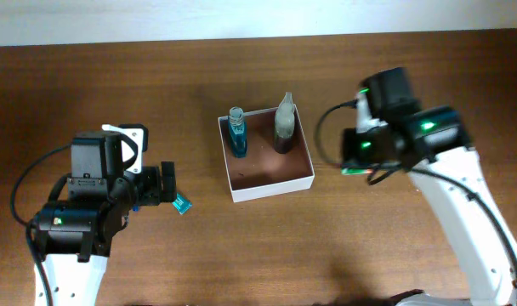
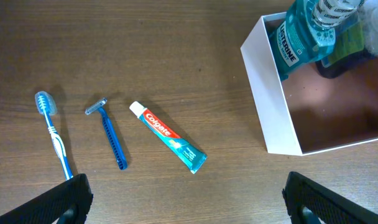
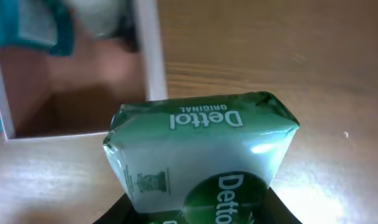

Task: Pack container
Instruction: 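Grasp the green Dettol soap bar and lower it into the box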

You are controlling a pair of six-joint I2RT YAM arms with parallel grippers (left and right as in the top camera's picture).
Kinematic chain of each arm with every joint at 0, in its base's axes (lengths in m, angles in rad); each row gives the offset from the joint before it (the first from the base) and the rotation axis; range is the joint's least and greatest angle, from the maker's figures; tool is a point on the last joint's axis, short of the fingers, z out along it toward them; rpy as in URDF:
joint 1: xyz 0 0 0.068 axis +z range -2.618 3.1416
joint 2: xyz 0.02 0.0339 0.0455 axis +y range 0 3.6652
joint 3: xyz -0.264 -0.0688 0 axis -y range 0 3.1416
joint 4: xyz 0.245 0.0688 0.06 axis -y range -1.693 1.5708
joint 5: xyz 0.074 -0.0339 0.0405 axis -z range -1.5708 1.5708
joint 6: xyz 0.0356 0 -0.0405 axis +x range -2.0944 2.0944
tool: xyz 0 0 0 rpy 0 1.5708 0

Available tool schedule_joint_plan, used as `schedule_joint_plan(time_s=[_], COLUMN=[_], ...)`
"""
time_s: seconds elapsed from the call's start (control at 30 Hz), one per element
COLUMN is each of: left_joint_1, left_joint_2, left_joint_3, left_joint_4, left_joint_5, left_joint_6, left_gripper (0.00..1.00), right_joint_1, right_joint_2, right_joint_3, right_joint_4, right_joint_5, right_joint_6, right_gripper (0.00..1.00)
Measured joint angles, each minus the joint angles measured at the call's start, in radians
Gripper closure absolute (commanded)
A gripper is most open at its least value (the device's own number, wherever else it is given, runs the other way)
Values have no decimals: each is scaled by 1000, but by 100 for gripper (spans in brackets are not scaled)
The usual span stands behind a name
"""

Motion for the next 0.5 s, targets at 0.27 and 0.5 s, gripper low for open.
schedule_joint_plan(time_s=[0.27,0.5], left_joint_1=[0,0], left_joint_2=[0,0], left_joint_3=[0,0], left_joint_4=[-4,-16], left_joint_5=[0,0], left_joint_6=[0,0], left_gripper=[1,1], right_joint_1=[277,287], right_joint_2=[2,38], right_joint_3=[0,0], right_joint_4=[111,132], right_joint_5=[113,142], right_joint_6=[45,84], right_gripper=[96,96])
